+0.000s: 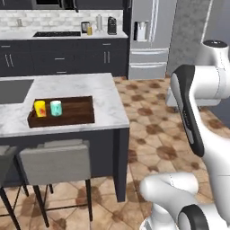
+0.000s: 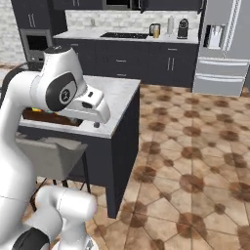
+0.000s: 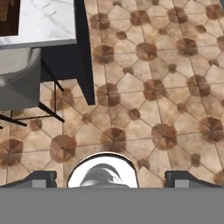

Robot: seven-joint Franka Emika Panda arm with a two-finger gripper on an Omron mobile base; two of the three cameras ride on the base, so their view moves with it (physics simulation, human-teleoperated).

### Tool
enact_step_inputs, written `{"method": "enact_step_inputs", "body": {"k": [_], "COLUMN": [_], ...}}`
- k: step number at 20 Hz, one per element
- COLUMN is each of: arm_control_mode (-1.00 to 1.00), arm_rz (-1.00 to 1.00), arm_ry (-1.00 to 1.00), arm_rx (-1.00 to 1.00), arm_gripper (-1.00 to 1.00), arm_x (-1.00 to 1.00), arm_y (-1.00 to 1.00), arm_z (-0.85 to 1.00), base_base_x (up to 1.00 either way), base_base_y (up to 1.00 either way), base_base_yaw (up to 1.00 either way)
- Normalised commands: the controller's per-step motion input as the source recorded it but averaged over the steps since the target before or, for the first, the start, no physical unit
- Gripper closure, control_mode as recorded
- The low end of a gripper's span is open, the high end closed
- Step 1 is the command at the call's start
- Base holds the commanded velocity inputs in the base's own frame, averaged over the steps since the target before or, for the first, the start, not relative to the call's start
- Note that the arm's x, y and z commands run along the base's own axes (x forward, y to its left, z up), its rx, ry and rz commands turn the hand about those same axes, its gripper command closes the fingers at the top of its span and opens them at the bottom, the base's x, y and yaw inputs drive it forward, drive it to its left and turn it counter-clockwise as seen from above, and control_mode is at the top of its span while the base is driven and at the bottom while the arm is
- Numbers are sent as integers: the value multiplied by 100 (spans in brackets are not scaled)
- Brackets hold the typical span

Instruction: There is a tray on the dining counter. Grab the cup, mug, and pitcher and place them on the tray. The pitcher may be placed next to the tray if it cannot fit the tray.

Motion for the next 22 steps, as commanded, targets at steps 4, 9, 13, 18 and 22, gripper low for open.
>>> {"method": "enact_step_inputs", "body": {"k": [4,9,13,18,22], "arm_control_mode": [100,100,100,100,100], "arm_rz": [0,0,0,0,0], "arm_ry": [0,0,0,0,0], "arm_rx": [0,0,0,0,0], "arm_gripper": [-100,-100,-100,-100,-100], "arm_x": [0,0,0,0,0], "arm_y": [0,0,0,0,0], "arm_z": [0,0,0,0,0], "base_base_x": [-12,-5,0,0,17], "base_base_y": [-100,-100,-100,-100,-100], "base_base_yaw": [-4,-7,-11,-12,-11]}}
